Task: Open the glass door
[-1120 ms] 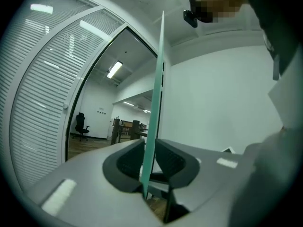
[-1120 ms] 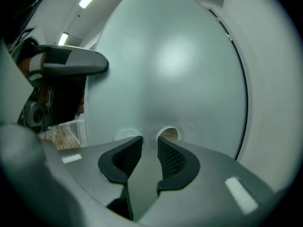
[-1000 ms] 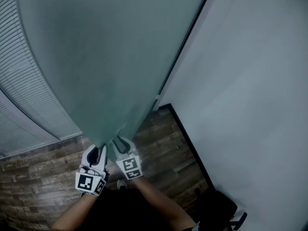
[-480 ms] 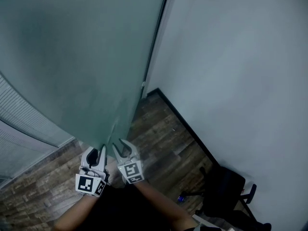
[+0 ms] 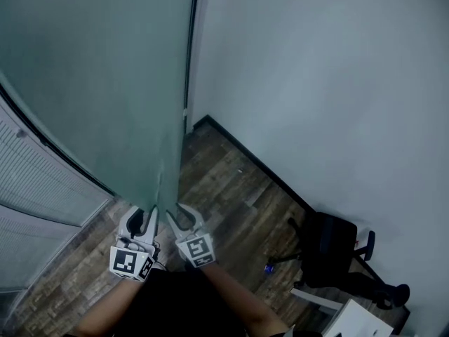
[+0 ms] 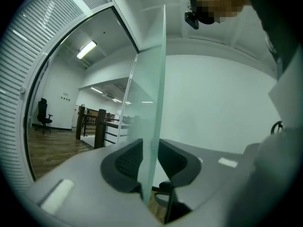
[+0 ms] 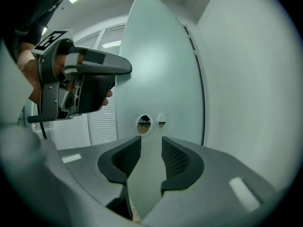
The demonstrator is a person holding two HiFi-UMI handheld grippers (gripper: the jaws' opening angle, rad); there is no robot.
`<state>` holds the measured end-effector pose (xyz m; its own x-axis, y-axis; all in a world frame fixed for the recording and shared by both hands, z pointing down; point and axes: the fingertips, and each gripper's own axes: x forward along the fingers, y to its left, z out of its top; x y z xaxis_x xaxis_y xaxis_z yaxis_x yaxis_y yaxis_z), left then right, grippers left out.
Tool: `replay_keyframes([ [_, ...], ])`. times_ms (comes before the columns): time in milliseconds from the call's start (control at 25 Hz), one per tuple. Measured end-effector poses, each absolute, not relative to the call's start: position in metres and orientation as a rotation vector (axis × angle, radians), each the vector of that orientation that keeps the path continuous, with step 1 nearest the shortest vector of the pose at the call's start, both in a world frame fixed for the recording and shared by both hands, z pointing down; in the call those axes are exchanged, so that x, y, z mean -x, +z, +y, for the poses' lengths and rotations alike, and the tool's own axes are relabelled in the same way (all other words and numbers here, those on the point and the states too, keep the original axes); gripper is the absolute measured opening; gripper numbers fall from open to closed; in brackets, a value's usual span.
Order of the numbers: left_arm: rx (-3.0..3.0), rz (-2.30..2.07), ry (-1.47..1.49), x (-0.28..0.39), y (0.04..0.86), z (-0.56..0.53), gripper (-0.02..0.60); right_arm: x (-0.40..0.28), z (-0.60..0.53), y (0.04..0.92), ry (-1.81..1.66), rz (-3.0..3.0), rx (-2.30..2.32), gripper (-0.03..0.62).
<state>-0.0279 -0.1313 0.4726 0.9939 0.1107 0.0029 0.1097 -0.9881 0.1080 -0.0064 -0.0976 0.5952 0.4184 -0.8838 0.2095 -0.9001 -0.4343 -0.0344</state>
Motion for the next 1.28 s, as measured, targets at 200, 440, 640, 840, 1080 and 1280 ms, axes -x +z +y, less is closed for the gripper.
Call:
replay_keyframes([
  [200, -3.076, 0.344, 0.051, 0.021, 0.47, -0.116, 0.1, 0.017, -0.081, 0.584, 0.282, -1.523, -2.653, 0.121],
  [440, -3.051, 0.504, 0.044, 0.008, 0.463, -0.096, 0.1, 0.028, -0.064, 0.574, 0.232, -1.409, -2.688, 0.131],
  [640, -3.098, 0.581, 0.075, 0.006, 0.467, -0.089, 0.109, 0.026, -0.05, 0.579, 0.275, -1.276, -2.774, 0.153],
  [840, -3.105, 0.648, 0.087, 0.003, 0.467, -0.063, 0.112, 0.025, -0.031, 0.577, 0.26, -1.288, -2.795, 0.17],
  [1080, -3.085, 0.684, 0.121, -0.002, 0.468, -0.047, 0.117, 0.016, -0.028, 0.57, 0.222, -1.324, -2.77, 0.172],
  [1280, -3.071, 0.663, 0.135, -0.008, 0.469, -0.032, 0.117, 0.013, -0.018, 0.571, 0.239, -1.364, -2.783, 0.17],
])
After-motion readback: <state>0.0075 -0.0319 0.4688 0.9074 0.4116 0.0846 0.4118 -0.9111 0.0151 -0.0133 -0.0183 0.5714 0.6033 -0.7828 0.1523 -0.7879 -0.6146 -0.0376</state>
